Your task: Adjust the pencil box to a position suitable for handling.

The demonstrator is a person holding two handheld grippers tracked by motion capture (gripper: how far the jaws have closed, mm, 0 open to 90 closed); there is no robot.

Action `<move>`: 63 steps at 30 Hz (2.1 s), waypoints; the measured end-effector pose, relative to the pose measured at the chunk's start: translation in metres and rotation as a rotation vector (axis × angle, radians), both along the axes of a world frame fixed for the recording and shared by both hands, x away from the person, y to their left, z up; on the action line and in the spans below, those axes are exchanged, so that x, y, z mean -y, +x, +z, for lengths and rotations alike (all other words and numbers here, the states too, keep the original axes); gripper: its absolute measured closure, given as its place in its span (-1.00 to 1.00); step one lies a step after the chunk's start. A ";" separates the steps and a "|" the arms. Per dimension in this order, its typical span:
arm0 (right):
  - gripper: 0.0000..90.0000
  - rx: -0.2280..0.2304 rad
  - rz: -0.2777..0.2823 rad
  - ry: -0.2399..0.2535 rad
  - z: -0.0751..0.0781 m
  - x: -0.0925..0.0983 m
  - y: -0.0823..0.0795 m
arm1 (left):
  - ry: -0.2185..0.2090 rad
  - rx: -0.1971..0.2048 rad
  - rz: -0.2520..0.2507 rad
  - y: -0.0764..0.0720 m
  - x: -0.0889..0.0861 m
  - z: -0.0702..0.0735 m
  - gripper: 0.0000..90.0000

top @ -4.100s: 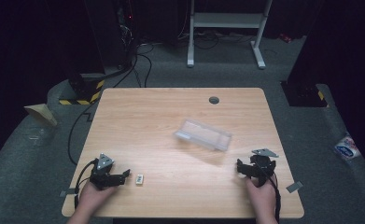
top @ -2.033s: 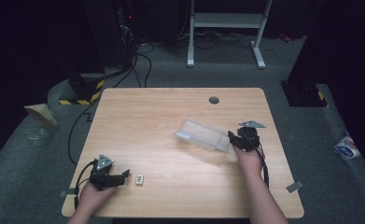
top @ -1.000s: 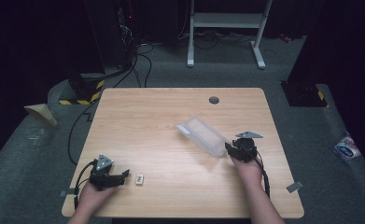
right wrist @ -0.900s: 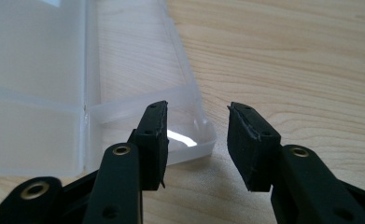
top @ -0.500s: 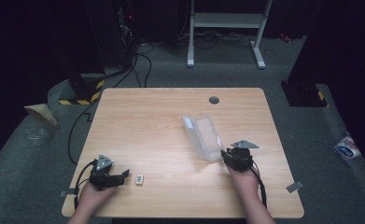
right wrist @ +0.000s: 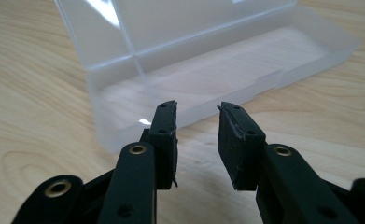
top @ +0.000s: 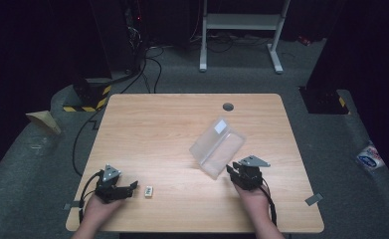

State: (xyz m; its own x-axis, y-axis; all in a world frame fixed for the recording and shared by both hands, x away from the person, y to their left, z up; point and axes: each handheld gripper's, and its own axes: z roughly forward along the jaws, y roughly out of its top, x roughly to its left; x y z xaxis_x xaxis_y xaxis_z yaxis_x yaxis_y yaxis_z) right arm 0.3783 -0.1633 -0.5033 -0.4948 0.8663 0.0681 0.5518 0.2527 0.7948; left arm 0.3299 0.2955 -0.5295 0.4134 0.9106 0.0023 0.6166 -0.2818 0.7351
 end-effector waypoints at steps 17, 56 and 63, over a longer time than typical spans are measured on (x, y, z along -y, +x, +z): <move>0.51 -0.019 -0.225 -0.107 -0.003 0.036 0.059 | -0.003 0.001 -0.002 0.000 0.000 0.000 -0.65; 0.73 -0.043 -0.111 -0.112 -0.017 -0.004 0.036 | -0.003 0.001 -0.002 0.000 0.000 0.000 -0.65; 0.70 -0.039 -0.102 -0.116 -0.017 -0.006 0.033 | -0.003 0.001 -0.002 0.000 0.000 0.000 -0.65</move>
State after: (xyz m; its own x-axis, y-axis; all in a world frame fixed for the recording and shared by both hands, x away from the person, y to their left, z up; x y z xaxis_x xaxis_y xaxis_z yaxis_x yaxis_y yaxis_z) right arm 0.4116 -0.1572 -0.5199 -0.4026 0.9152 -0.0179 0.6094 0.2826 0.7408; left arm 0.3296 0.2958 -0.5296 0.4153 0.9097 -0.0002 0.6153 -0.2808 0.7366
